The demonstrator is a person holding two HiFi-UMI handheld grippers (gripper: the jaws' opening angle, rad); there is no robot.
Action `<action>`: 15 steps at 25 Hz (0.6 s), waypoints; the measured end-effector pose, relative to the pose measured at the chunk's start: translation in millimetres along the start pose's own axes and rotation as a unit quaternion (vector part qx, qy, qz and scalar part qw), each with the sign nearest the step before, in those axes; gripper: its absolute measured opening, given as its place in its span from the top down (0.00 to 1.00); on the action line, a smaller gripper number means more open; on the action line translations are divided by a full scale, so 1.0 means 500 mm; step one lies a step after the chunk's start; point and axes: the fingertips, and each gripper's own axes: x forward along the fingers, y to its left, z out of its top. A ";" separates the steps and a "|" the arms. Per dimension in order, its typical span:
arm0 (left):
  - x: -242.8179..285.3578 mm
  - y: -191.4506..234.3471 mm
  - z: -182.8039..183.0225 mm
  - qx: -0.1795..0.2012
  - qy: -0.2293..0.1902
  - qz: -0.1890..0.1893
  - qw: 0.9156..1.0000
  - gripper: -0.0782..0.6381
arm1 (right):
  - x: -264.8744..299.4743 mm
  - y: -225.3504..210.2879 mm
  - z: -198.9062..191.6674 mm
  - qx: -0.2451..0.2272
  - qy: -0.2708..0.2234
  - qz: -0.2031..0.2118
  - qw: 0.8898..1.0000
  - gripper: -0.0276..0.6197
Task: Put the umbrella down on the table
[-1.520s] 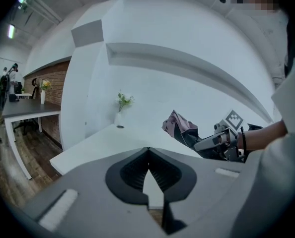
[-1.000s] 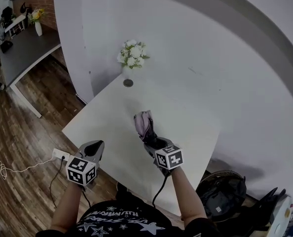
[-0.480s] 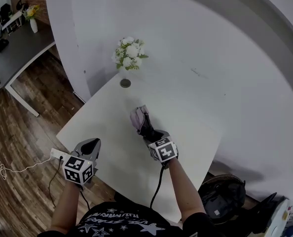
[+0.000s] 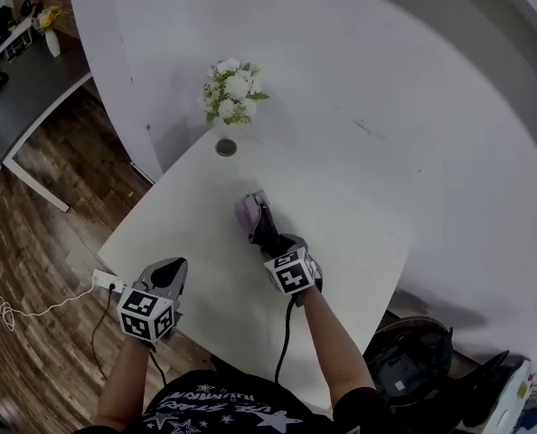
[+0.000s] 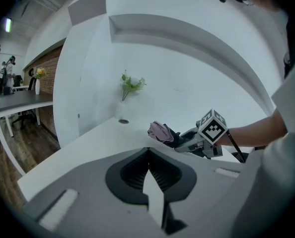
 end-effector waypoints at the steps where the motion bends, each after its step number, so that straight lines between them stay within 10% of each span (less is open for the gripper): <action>1: 0.001 0.003 -0.002 -0.001 0.002 0.001 1.000 0.89 | 0.005 0.000 0.001 -0.001 0.000 -0.001 1.000 0.59; 15: 0.002 0.017 -0.023 -0.011 0.012 0.007 1.000 0.89 | 0.039 0.007 0.007 -0.006 0.004 -0.016 1.000 0.59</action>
